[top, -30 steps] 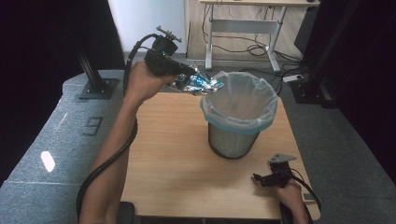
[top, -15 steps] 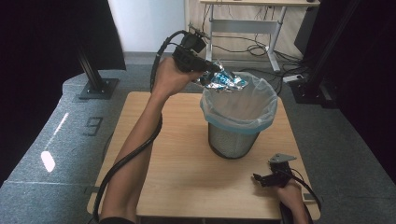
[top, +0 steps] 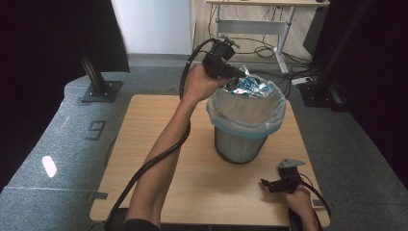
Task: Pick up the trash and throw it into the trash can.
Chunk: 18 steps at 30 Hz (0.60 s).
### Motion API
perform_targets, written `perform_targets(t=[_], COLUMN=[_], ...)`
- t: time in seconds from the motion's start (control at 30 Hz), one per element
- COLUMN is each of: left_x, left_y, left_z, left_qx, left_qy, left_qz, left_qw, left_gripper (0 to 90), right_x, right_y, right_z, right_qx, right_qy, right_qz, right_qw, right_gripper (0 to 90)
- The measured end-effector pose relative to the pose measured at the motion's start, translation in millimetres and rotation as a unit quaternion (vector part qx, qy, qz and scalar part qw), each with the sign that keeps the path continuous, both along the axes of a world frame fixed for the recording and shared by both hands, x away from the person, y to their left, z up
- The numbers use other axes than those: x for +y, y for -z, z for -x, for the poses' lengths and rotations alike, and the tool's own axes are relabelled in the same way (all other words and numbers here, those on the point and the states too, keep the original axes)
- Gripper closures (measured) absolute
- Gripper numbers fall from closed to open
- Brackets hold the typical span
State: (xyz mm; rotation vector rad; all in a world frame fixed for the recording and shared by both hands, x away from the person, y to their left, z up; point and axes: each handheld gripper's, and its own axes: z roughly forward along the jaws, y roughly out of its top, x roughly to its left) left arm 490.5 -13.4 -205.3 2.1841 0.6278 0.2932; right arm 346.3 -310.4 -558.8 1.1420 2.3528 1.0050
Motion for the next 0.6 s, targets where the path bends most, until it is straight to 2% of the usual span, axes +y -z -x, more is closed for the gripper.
perform_targets(t=[0.2,0.4,0.47,0.5,0.6], left_x=[-13.8,-32.1,-36.6,-39.0,-42.9], left_y=[14.9,38.4,44.2,47.1,53.9], left_z=[-5.9,-12.6,-15.0,-15.8,-16.7], left_qx=[0.0,0.015,0.022,0.026,0.018], left_qy=[-0.002,0.002,0.005,0.004,0.004], left_qz=[-0.009,-0.034,-0.042,-0.047,-0.059], left_qw=[1.0,0.9993,0.9989,0.9985,0.9981], left_gripper=[84.8,81.0,74.5,67.6,47.5], right_x=[0.0,0.0,0.0,-0.1,-0.1], right_y=[0.0,0.0,0.0,-0.1,-0.1], right_z=[0.0,0.0,0.0,0.0,0.0], right_qx=[0.0,0.0,0.0,0.0,0.0], right_qy=[0.0,0.0,0.0,0.0,0.0], right_qz=[0.0,0.0,0.0,0.001,0.001], right_qw=[1.0,1.0,1.0,1.0,1.0], right_gripper=[0.0,0.0,0.0,0.0,0.0])
